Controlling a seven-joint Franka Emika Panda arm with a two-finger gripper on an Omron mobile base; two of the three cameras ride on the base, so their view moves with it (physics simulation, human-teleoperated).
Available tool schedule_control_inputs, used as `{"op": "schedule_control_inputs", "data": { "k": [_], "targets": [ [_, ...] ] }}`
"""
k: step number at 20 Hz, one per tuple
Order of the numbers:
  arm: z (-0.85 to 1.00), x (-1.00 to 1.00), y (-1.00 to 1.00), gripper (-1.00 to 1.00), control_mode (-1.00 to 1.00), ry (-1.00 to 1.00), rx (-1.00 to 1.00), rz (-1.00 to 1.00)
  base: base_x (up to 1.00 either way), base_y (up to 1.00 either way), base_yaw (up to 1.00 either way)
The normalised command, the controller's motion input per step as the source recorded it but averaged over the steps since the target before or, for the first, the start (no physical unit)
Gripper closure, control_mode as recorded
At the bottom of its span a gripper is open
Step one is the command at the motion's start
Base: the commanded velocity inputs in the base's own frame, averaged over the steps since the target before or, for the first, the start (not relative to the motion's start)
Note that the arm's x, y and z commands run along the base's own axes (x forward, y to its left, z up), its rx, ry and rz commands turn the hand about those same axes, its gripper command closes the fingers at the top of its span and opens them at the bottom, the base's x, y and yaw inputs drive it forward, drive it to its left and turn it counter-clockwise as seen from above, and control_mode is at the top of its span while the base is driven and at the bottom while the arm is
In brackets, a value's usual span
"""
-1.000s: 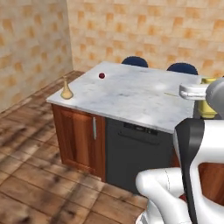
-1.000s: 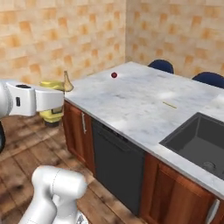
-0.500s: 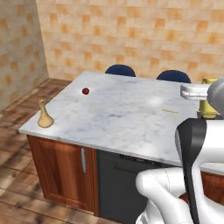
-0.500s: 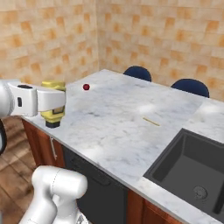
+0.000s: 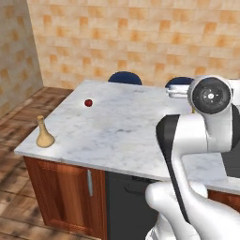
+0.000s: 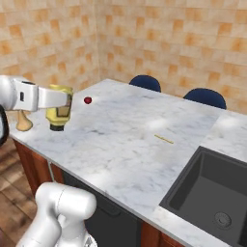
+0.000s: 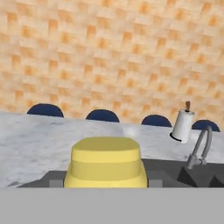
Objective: Move the oil and vinegar bottle and mustard from the cabinet to the dining counter.
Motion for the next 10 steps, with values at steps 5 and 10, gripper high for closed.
{"op": "schedule_control_inputs", "data": {
  "k": [5,10],
  "targets": [
    [-0.51,1.00,0.45,1.00,-1.00,0.05,0.02,-0.11,0.00,0.00,0.00],
    [-0.54,1.00,0.09,1.00,-1.00,0.11,0.09,0.05,0.00,0.00,0.00]
  ]
}}
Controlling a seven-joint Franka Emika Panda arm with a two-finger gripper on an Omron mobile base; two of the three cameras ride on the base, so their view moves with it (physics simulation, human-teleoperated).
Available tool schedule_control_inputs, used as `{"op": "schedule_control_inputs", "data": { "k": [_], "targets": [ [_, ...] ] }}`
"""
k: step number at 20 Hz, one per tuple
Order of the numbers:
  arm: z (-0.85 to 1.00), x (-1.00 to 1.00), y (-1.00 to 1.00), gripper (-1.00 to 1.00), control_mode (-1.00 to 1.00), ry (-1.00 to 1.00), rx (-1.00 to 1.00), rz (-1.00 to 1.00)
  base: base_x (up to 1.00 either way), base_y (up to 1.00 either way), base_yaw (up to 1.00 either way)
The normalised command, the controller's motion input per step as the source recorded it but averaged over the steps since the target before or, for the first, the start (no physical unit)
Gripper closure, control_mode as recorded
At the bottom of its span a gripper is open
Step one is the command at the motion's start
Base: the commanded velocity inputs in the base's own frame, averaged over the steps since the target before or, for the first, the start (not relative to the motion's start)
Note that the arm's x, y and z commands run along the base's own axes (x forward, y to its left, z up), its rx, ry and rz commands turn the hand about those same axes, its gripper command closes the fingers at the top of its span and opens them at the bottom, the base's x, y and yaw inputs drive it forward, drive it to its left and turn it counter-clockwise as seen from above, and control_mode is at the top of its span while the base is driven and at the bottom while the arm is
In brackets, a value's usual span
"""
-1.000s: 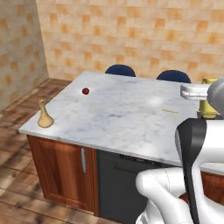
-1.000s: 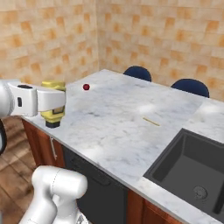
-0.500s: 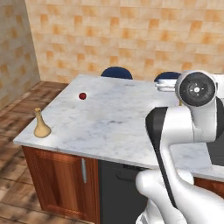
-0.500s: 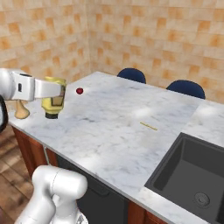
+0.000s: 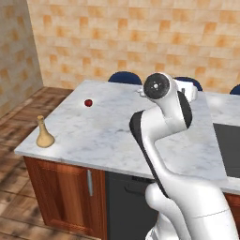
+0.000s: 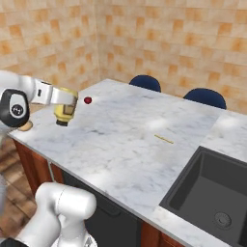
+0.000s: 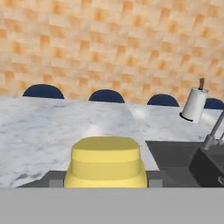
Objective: Move the oil and vinegar bottle and mustard from the cabinet to the dining counter.
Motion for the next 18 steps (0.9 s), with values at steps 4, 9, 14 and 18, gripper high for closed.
{"op": "schedule_control_inputs", "data": {
  "k": [4,9,14,18],
  "targets": [
    [-0.43,1.00,0.03,1.00,-1.00,0.10,0.09,0.12,0.00,0.00,0.00],
    [-0.32,0.95,0.00,1.00,-1.00,0.01,0.08,0.23,0.00,0.00,0.00],
    [-0.40,0.56,-0.04,1.00,-1.00,-0.13,0.07,0.49,0.00,0.00,0.00],
    [-0.46,0.44,-0.22,1.00,-1.00,-0.16,0.09,0.60,0.00,0.00,0.00]
  ]
}}
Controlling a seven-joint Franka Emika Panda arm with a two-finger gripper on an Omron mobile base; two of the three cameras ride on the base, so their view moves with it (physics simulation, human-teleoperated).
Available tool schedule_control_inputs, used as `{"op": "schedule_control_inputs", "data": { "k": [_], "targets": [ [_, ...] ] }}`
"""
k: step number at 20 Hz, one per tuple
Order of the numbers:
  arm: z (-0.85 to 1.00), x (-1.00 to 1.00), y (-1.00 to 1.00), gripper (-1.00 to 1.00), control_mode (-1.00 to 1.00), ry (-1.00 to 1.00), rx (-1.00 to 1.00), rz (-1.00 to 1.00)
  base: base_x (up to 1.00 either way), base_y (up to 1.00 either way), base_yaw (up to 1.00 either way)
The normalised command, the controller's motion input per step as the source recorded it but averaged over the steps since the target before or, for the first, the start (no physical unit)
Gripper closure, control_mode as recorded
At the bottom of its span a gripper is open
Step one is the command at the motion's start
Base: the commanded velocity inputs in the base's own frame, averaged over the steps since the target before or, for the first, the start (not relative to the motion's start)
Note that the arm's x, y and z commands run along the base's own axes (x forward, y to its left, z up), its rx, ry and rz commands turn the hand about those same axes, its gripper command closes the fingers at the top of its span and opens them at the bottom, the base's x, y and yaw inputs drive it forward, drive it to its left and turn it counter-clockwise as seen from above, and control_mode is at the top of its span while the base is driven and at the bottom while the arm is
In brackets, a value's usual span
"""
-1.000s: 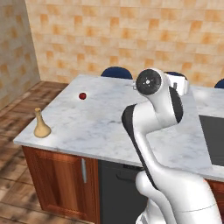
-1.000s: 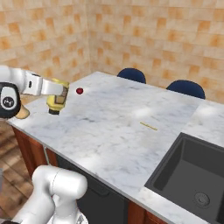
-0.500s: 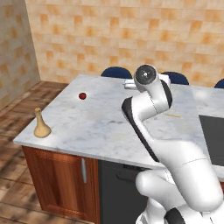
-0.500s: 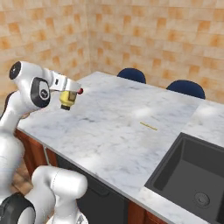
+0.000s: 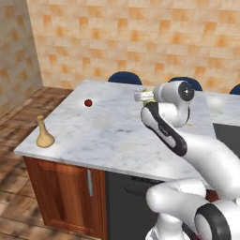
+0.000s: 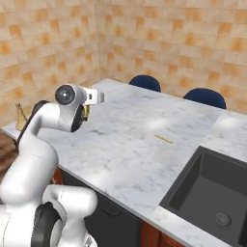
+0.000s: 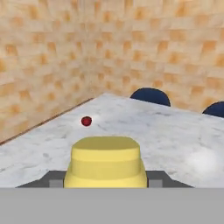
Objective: Move the oil and vinegar bottle and mustard from the cabinet to the dining counter.
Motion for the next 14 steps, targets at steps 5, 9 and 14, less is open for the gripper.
{"op": "schedule_control_inputs", "data": {
  "k": [5,9,14],
  "targets": [
    [-0.40,0.51,-0.20,1.00,-1.00,-0.06,0.11,0.63,0.00,0.00,0.00],
    [-0.24,0.61,-0.03,1.00,-1.00,-0.01,0.13,0.59,0.00,0.00,0.00],
    [-0.20,0.70,0.00,1.00,-1.00,-0.01,0.13,0.50,0.00,0.00,0.00]
  ]
}}
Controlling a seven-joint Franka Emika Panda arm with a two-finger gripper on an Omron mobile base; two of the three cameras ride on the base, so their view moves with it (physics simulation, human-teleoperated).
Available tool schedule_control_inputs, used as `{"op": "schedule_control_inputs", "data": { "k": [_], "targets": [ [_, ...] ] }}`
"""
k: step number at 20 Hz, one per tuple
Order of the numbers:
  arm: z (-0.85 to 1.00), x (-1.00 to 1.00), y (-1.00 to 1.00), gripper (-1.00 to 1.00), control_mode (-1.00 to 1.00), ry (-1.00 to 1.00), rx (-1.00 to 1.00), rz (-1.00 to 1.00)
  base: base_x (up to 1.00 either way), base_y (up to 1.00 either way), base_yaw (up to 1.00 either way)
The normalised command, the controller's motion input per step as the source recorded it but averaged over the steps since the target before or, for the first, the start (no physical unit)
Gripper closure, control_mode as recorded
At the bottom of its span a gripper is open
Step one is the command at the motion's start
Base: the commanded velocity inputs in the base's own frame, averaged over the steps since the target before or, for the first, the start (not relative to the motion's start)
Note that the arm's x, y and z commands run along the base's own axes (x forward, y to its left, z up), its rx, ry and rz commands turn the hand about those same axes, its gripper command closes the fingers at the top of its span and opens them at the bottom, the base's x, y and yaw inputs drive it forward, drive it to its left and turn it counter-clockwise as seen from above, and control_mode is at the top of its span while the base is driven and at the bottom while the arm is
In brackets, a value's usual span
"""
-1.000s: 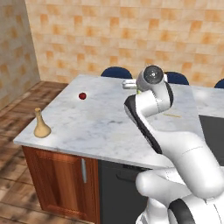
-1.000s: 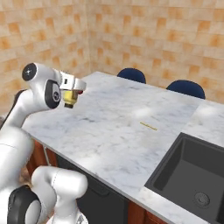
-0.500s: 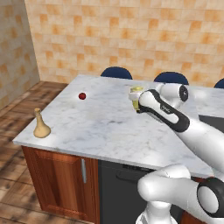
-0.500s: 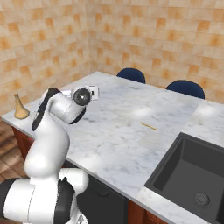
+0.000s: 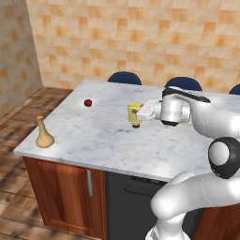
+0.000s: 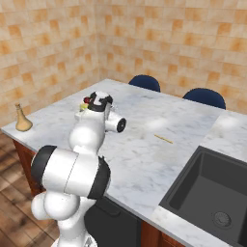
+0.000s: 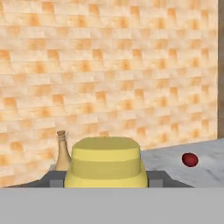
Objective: Move the oil and vinegar bottle and mustard from the cabinet to the dining counter.
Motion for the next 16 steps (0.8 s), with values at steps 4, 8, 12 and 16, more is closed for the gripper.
{"op": "schedule_control_inputs", "data": {
  "k": [4,8,12,16],
  "targets": [
    [-0.26,0.30,0.00,1.00,-1.00,-0.14,0.08,0.41,0.00,0.00,0.00],
    [-0.09,0.39,0.00,1.00,-1.00,-0.14,0.07,0.25,0.00,0.00,0.00],
    [-0.02,0.39,0.00,1.00,-1.00,-0.09,0.04,0.18,0.00,0.00,0.00],
    [-0.20,0.36,0.00,1.00,-1.00,-0.02,0.00,0.13,0.00,0.00,0.00]
  ]
}}
